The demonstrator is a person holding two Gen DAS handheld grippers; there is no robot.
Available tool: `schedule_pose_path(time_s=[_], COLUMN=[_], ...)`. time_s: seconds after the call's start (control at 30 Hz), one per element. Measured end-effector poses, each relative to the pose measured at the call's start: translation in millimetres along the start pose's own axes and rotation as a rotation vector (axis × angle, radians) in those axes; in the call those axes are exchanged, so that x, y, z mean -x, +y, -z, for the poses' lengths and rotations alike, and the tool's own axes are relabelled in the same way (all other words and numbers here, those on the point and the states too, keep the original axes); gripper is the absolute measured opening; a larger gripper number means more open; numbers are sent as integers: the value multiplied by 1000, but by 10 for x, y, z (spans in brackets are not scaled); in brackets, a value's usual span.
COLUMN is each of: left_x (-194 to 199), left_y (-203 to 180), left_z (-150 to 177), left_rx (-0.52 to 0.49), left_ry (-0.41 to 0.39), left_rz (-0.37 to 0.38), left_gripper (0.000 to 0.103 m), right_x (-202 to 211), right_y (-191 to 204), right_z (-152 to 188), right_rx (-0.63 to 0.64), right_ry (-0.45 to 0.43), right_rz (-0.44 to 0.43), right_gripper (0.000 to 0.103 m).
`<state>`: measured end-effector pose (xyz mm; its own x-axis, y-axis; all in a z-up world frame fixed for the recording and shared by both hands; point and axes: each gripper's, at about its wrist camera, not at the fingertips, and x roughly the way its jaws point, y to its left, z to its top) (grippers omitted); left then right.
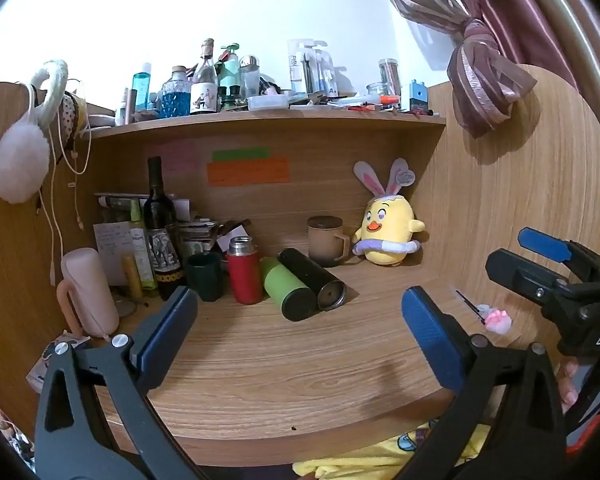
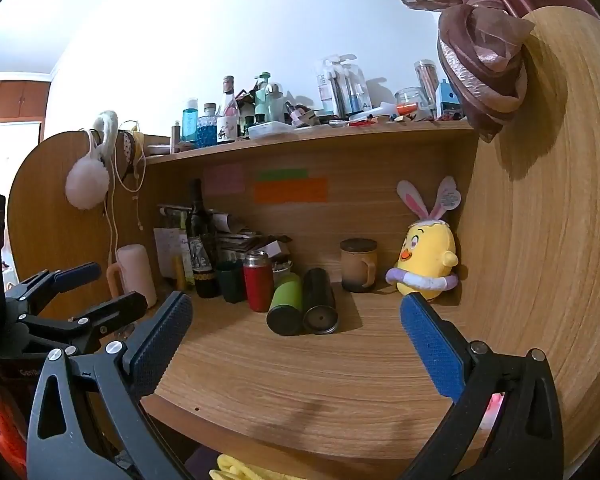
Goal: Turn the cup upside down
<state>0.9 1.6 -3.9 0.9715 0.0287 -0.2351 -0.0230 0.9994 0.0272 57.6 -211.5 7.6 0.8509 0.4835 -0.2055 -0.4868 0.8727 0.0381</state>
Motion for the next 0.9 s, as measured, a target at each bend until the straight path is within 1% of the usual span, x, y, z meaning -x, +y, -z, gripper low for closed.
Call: schedule_pose_path(time_s=[0.9], left_x=[-13], left_y=[42], left_z=[8], left_rx=[12], left_ry=[7], left_rz=[8], left_gripper=[103], right_x=[-13], right_y=[-20], right_z=[6], right_rx=[3], right_ry=[1], right_rz=[-4], right_gripper=[103])
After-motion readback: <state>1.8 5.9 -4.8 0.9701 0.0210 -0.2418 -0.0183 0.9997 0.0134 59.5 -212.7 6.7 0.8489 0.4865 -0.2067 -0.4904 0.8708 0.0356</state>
